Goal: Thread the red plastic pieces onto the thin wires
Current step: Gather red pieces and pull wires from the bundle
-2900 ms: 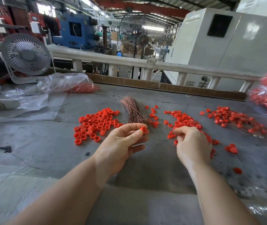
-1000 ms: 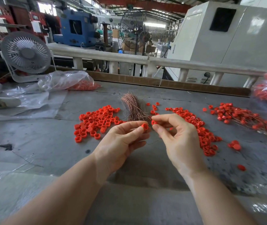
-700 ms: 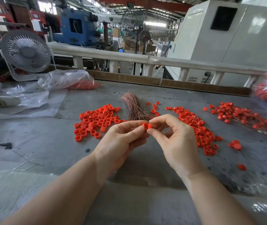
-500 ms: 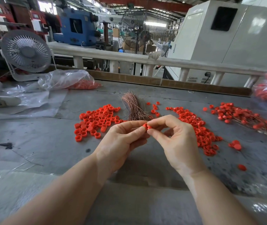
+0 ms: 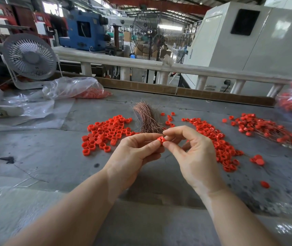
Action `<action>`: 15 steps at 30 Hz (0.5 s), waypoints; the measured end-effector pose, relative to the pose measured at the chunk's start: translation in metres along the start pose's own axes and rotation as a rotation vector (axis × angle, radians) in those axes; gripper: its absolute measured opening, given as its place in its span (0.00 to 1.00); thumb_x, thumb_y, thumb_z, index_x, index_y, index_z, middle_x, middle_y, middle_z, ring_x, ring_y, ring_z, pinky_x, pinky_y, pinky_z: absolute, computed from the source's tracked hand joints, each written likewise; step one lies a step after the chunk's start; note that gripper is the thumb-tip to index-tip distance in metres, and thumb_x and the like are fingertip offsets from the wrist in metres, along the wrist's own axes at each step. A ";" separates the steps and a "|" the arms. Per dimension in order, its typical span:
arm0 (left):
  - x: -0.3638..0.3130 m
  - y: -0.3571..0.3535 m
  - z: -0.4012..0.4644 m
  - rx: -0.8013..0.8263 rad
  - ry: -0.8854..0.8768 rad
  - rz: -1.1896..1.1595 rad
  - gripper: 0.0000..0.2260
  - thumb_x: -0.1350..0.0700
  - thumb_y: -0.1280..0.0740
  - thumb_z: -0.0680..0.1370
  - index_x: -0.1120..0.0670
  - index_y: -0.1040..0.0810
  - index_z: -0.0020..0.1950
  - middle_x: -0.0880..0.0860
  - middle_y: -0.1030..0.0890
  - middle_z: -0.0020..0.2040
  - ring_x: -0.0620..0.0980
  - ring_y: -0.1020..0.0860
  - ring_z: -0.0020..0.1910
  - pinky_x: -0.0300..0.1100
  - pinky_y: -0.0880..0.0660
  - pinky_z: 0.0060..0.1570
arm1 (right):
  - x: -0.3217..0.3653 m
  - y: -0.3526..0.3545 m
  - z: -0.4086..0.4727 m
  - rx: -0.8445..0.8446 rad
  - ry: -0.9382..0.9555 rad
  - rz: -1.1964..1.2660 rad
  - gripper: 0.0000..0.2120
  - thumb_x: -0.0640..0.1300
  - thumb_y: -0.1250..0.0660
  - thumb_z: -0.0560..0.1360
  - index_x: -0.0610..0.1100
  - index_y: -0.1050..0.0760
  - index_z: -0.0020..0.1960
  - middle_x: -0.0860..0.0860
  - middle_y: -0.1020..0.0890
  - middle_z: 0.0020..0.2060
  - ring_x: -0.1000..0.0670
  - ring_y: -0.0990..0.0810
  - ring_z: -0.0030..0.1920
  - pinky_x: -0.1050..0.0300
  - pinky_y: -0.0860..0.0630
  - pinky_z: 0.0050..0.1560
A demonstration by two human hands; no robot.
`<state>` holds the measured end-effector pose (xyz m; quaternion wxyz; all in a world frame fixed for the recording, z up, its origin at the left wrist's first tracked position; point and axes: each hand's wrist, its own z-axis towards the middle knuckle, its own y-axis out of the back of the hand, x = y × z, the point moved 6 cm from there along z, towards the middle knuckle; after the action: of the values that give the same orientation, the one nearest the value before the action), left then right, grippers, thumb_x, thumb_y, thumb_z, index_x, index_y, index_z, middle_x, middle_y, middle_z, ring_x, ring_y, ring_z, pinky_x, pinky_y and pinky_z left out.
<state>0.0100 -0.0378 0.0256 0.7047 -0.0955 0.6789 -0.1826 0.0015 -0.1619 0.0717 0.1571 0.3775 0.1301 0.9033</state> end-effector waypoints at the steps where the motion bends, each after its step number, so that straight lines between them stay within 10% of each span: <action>1: 0.000 0.000 0.000 0.001 -0.002 0.002 0.13 0.59 0.32 0.66 0.58 0.19 0.49 0.53 0.17 0.38 0.43 0.20 0.36 0.34 0.22 0.39 | 0.000 0.000 0.000 0.001 -0.001 0.002 0.19 0.33 0.27 0.67 0.58 0.23 0.43 0.56 0.20 0.34 0.60 0.24 0.35 0.73 0.32 0.38; 15: -0.007 0.002 0.000 -0.050 -0.152 0.183 0.08 0.66 0.33 0.73 0.56 0.19 0.48 0.51 0.16 0.38 0.44 0.19 0.37 0.33 0.23 0.38 | -0.003 0.002 0.000 -0.019 -0.008 0.024 0.18 0.32 0.27 0.67 0.56 0.22 0.43 0.57 0.19 0.33 0.60 0.22 0.36 0.74 0.32 0.36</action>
<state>0.0101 -0.0333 0.0314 0.7651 -0.0644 0.6339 -0.0930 0.0030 -0.1652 0.0703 0.1503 0.3813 0.1165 0.9047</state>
